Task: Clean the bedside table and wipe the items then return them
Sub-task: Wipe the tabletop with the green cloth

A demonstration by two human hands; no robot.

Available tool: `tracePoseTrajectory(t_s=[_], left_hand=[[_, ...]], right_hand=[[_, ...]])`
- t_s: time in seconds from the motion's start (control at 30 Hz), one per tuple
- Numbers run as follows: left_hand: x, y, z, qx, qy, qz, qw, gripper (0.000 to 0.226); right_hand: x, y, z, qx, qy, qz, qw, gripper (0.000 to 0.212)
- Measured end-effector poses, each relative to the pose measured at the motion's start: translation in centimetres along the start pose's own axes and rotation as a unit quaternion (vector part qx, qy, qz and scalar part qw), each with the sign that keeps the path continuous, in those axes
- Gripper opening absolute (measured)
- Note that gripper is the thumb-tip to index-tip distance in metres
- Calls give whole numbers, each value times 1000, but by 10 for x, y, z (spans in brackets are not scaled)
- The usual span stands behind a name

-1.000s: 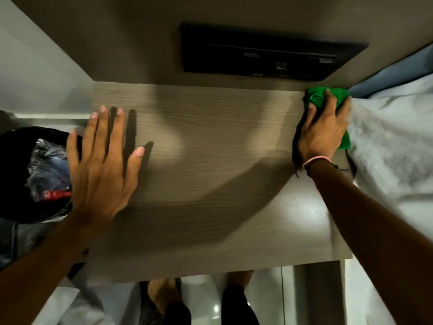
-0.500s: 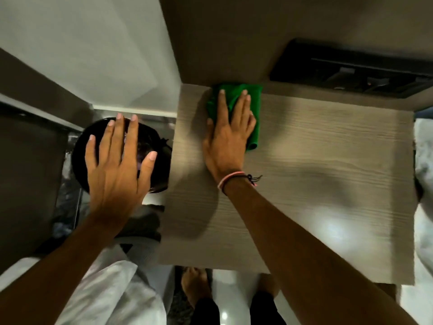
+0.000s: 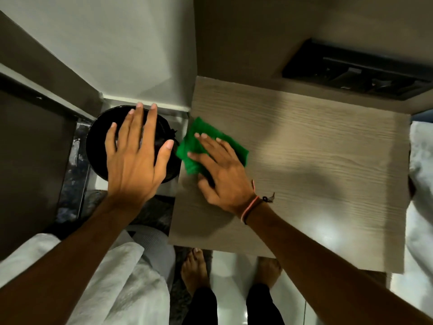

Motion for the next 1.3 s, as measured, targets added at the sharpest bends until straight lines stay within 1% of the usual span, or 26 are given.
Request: tracePoseTrajectory(t_s=[0.07,0.13,0.17,0.2,0.27,0.3,0.33,0.4,0.47,0.5,0.63,0.73,0.77,0.83,0.9,0.93,0.97,1.03,1.07,1.1,1.13,1.2,1.27,1.3], left_hand=[[-1,-1,-5,-22,-5,10,1000,66],[-3,2,-12,-75,-12,24,997,64],[-3,3,-17,-106,-11,35,994,62],[-4,6,-23,-136,-9,50,989,61],[-4,11,-35,-183,-12,87,979,60],[-4,15,-41,-199,-22,107,974,60],[-4,18,-45,-208,-35,125,969,62],[0,23,-50,-218,-70,152,962,68],[4,25,-50,-239,-108,158,952,70],[7,23,-51,-245,-121,162,948,69],[11,27,-40,-273,-147,201,929,69],[4,30,-32,-319,-142,247,904,75],[2,27,-33,-304,-127,260,908,77],[-1,14,-43,-226,-84,258,936,86],[2,-9,-59,-127,-13,208,970,91],[9,-28,-79,-84,45,171,981,88],[14,-41,-96,-46,98,139,984,83],[30,-69,-146,-13,196,85,977,76],[44,-79,-181,-2,237,75,969,75],[46,-84,-186,8,247,68,966,76],[58,-91,-246,11,300,56,952,77],[67,-100,-280,14,323,28,946,75],[68,-106,-338,4,367,-17,930,71],[64,-109,-377,-5,390,-35,920,69]], right_hand=[[-22,2,1,24,-23,17,999,55],[-36,-2,3,53,-38,26,998,50],[-38,-7,3,76,-31,18,996,47],[-39,-15,1,101,-8,-1,995,44],[-36,-34,-10,115,78,-70,988,38],[-34,-42,-18,94,127,-99,982,37],[-33,-47,-26,63,169,-107,978,38],[-30,-47,-38,15,215,-67,974,45],[-29,-41,-42,14,229,-20,973,50],[-27,-39,-42,25,235,-10,972,49],[-11,-38,-37,54,229,-23,972,37],[-1,-40,-33,29,209,-16,977,34],[-1,-43,-30,13,206,-12,978,35],[-8,-55,-26,-18,208,-25,978,42],[-21,-76,-23,-26,225,-75,971,52],[-34,-97,-25,-30,237,-123,963,57],[-47,-115,-27,-39,251,-167,953,61],[-84,-161,-40,-61,286,-247,924,67],[-107,-193,-51,-72,304,-286,906,69],[-114,-199,-52,-76,315,-300,897,70],[-158,-240,-74,-88,352,-344,866,70],[-186,-266,-85,-99,373,-389,836,68],[-235,-300,-105,-107,403,-436,797,65],[-266,-318,-118,-121,421,-462,771,64]])
Point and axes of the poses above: each hand's wrist, its own x-axis towards the middle knuckle, its own y-axis out of the palm, z = x × y, the point moved 5 cm from there along x, towards the middle knuckle, and after that the axes turned 9 degrees about y, right-handed, at the moved point
